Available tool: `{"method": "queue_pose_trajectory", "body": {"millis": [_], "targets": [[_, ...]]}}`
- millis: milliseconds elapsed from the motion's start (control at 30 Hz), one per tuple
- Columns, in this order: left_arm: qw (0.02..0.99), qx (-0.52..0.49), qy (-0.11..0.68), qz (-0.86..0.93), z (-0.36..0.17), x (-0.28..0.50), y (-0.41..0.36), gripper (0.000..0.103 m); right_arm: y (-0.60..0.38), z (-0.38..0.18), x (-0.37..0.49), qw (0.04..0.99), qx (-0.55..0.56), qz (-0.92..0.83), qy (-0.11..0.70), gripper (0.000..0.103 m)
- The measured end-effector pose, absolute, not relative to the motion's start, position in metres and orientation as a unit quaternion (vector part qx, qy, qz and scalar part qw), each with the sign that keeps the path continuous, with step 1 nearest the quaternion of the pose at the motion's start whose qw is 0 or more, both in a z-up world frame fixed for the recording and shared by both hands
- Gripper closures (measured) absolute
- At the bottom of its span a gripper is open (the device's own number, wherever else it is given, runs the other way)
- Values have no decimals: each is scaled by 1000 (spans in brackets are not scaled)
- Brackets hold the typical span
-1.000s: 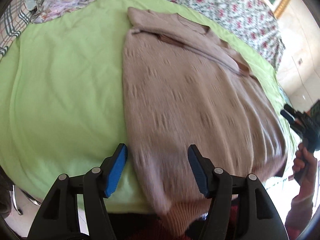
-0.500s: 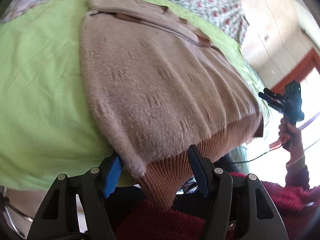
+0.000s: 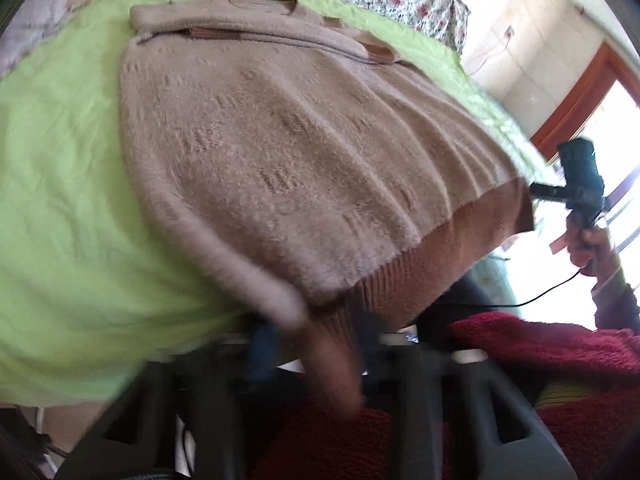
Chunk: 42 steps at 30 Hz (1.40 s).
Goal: Fold small clothes
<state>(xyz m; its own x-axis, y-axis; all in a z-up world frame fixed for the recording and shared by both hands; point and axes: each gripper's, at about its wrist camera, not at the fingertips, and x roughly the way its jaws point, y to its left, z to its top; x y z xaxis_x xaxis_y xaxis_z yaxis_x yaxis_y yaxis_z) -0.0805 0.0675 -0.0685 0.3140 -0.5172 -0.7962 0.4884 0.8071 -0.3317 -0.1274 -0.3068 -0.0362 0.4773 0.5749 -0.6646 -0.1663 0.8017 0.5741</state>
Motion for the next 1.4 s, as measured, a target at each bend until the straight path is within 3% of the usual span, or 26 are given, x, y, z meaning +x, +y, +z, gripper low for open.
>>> {"method": "queue_pose_trajectory", "body": {"millis": [333,400,433,933,1100,1400], "targets": [[770,-19,543,-334,-90,-77,59,80,-322,-50,-127,820,275,259,430,57],[782,1,528,-333,-88,-79,52,89,-319,-51,-125,826,259,243,438,77],[785,4,522,-333,-86,-80,52,94,-318,-52,-125,827,254,237,442,93],[859,-76,367,-348,21,-112,99,98,-337,-3,-142,861,302,262,314,95],[850,-104,395,-332,7,-97,106,98,-342,-14,-133,854,306,248,340,95],[885,-105,308,-333,64,-60,104,98,-356,54,-83,881,311,270,234,95]]}}
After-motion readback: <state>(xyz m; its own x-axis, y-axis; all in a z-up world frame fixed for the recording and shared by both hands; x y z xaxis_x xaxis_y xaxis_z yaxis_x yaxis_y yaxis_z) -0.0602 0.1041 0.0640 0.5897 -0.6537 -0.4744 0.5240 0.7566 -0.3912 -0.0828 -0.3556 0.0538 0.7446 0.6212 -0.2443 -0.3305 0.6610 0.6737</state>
